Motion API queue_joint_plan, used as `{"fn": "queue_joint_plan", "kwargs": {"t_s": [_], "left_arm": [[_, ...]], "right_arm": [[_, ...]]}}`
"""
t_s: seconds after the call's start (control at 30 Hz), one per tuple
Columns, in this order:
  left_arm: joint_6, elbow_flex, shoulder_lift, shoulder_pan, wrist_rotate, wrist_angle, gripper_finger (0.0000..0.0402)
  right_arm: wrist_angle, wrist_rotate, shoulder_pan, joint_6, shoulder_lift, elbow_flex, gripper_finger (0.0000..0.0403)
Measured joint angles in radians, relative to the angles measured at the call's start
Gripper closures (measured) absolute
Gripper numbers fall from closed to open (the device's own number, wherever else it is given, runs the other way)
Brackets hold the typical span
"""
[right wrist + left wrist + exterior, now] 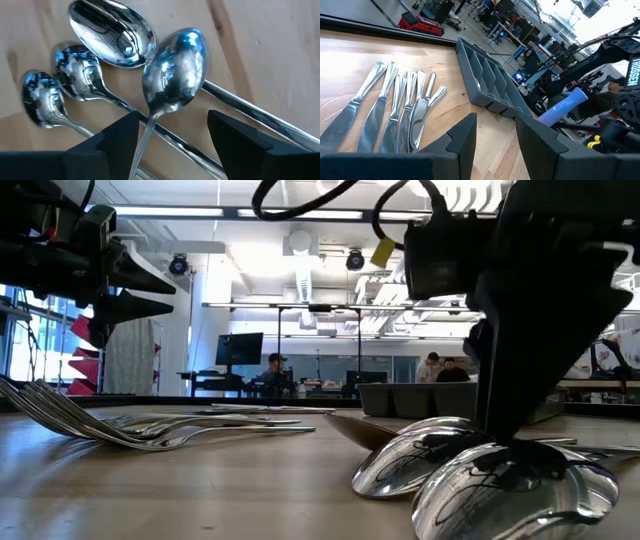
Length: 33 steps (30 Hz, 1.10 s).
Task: Sort silverware
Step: Put the spoon in the silverware tray
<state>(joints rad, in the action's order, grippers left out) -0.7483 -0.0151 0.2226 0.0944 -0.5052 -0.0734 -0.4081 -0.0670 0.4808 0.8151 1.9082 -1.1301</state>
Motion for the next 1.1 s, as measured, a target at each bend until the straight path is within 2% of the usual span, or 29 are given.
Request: {"fn": "queue_joint_plan", "kwargs": {"t_s": [0.2,0.3,0.43,0.5,0.63,0.9,1.0,1.1], "left_arm": [[0.0,0.0,0.0,0.0,0.0,0.0,0.0283],[0.0,0.0,0.0,0.0,0.0,0.0,0.0283],[0.0,0.0,0.0,0.0,0.0,0.0,0.0283],[0.0,0.0,0.0,0.0,0.0,0.0,0.0283],[0.0,0.0,0.0,0.0,0.0,0.0,0.0283],[0.0,0.0,0.0,0.0,0.0,0.001,0.0283],[0.0,0.0,0.0,0.0,0.0,0.001,0.0283],[0.0,0.0,0.0,0.0,0.001,0.001,0.0283]], "right_arm": [[0.006,-0.036,0.0,0.052,0.013,-0.003,0.0218],[0.002,-0.045,-0.007,0.066,0.014,-0.003,0.0269],[0.003,-0.021,-0.012,0.038,0.014,-0.004,0.0364],[-0.021,0.003,-0.016,0.015,0.008,-0.017,0.0391],[-0.112,0.023,-0.033,-0.019,-0.009,-0.072,0.0398],[-0.432,0.007,-0.099,-0.319,-0.025,-0.273,0.0402],[-0.613,-0.068,-0.144,-0.458,-0.025,-0.358,0.0403],[-0.773,-0.179,-0.206,-0.666,-0.025,-0.443,0.0403]]}}
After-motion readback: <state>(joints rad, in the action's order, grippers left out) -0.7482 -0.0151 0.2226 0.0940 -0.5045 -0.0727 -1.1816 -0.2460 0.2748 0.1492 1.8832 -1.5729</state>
